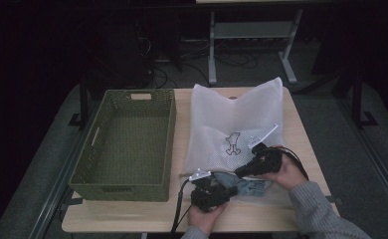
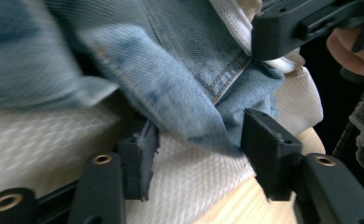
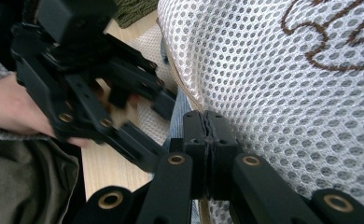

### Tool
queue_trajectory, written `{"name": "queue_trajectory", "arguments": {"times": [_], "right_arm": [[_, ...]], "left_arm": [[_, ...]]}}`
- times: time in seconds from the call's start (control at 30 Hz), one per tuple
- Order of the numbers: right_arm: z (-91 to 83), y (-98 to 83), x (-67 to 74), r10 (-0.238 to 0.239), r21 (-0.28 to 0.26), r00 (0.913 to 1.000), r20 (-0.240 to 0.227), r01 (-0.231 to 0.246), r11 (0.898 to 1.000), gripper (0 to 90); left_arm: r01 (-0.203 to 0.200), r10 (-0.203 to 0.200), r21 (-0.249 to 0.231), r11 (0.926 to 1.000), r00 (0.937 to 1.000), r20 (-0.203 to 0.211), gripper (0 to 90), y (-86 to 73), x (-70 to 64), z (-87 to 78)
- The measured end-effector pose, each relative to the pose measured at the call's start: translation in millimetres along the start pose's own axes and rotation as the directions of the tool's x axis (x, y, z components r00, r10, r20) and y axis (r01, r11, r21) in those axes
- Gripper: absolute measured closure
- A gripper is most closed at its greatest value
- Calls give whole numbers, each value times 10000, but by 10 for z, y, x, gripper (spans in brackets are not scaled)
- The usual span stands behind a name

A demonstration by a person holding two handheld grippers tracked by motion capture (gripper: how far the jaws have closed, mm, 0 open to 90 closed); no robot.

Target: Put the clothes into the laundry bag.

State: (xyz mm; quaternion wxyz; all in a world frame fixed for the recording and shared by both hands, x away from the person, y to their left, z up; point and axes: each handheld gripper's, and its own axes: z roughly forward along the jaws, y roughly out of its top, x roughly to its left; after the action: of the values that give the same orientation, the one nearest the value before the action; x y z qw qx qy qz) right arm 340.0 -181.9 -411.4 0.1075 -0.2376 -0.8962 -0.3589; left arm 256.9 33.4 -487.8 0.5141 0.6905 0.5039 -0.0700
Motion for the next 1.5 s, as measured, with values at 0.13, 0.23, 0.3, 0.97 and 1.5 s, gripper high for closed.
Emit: {"name": "queue_trajectory", "arguments": {"times": [0.13, 0.23, 0.3, 0.97, 1.5], "right_arm": [[1, -4, 7, -10, 54, 10000, 43, 10, 10000, 878], [-32, -15, 24, -49, -37, 10000, 9, 49, 10000, 880], [-60, -24, 47, -93, -36, 10000, 4, 93, 10000, 881], [-88, -32, 83, -286, 122, 9976, 637, 279, 9995, 867], [-160, -51, 80, -212, -141, 9982, 561, 220, 9997, 882]], "left_arm": [[-10, 7, -262, 9997, 9999, -122, 742, 61, -1, 96], [-80, 68, -907, 9958, 9999, -135, 787, 109, -39, 56], [37, -59, -1528, 9883, 9999, -141, 791, 183, -71, -12], [-39, 43, -148, 9999, 9996, 277, 457, -5, -61, -53], [-178, 213, -1080, 9940, 9993, 320, 865, 212, -176, 188]]}}
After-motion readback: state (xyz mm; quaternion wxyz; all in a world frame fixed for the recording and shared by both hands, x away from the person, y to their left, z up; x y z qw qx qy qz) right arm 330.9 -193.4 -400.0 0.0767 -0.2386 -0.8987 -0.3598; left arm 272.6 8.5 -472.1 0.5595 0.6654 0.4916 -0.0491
